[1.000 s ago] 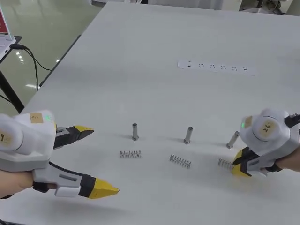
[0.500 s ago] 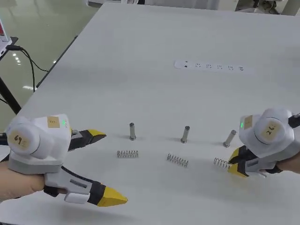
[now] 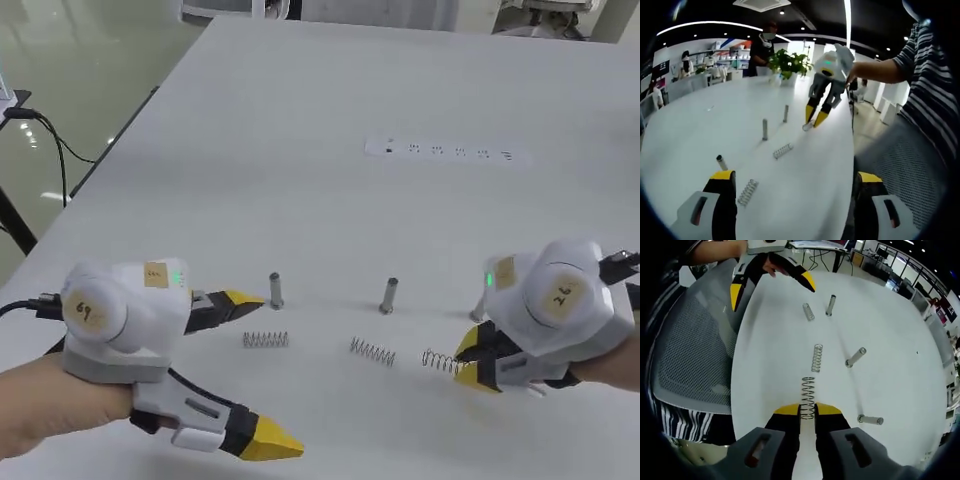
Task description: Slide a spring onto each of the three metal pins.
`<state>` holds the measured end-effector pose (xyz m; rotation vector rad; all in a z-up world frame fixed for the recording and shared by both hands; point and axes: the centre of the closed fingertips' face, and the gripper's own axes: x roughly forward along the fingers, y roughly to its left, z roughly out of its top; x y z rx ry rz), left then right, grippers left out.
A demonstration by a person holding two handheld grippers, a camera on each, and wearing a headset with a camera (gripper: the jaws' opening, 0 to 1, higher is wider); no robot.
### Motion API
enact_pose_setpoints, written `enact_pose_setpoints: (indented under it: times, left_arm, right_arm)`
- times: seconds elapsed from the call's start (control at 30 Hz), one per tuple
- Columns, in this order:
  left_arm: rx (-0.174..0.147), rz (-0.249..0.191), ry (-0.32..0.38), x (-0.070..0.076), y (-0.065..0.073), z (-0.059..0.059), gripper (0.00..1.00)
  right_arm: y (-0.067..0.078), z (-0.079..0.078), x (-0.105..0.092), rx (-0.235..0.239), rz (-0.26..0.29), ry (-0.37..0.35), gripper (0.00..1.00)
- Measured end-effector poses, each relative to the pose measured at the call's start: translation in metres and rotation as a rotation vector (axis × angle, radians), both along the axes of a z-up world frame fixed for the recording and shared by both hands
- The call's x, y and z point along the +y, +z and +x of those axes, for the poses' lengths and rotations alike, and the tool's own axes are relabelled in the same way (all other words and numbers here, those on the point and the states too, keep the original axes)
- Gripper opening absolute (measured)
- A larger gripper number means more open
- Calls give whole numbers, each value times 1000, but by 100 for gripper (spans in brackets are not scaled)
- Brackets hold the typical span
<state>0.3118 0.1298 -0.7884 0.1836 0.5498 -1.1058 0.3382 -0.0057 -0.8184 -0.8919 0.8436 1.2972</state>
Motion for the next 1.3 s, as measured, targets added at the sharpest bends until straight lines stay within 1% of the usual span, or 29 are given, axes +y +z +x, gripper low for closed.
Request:
enact_pose_setpoints:
  times: [0.1, 0.13, 0.23, 0.3, 0.37, 0.4, 0.47, 0.57, 0.7, 0.73, 0.77, 0.83, 0.9, 1.0, 1.07, 1.2, 1.3]
  left_arm:
    - [-8, -7, -13, -8, 1, 5, 95]
    - [-16, -10, -16, -9, 2, 6, 95]
    - [-23, -25, -27, -16, 4, 9, 93]
    - [-28, -39, -35, -21, 6, 11, 92]
    - [-31, -74, -49, -29, 8, 11, 92]
    - [-31, -83, -56, -32, 8, 11, 91]
    - [-39, -81, -67, -37, 6, 11, 89]
    - [-48, -93, -78, -44, 6, 14, 83]
    - [-37, -125, -91, -56, 8, 14, 71]
    - [-38, -129, -91, -59, 7, 14, 70]
    - [-40, -129, -95, -62, 5, 13, 68]
    - [-29, -113, -118, -66, 0, 10, 61]
    - [-34, -114, -119, -69, -2, 9, 55]
    - [-31, -140, -131, -76, 2, 7, 48]
    - [-36, -150, -140, -79, 5, 6, 43]
    - [-32, -171, -146, -83, 7, 5, 35]
    - [-39, -163, -157, -86, 5, 5, 32]
  right_arm:
    - [4, -3, 7, -10, 4, 23, 8]
    - [5, -4, 10, -13, 9, 31, 8]
    - [8, -8, 17, -11, 22, 54, 8]
    - [9, -10, 20, -23, 19, 68, 8]
    - [8, -12, 23, -24, 18, 78, 8]
    - [9, -13, 26, -26, 21, 82, 8]
    - [9, -14, 29, -24, 26, 84, 8]
    - [10, -18, 34, -22, 35, 91, 8]
    - [12, -21, 38, -28, 41, 105, 8]
    - [13, -21, 38, -29, 43, 105, 8]
    - [14, -21, 39, -29, 47, 101, 8]
    - [15, -21, 39, -26, 52, 99, 8]
    - [17, -22, 40, -27, 56, 99, 8]
    - [19, -24, 40, -28, 61, 107, 8]
    - [20, -25, 41, -29, 62, 114, 8]
    - [20, -27, 41, -32, 60, 127, 8]
    - [21, -28, 42, -33, 64, 135, 8]
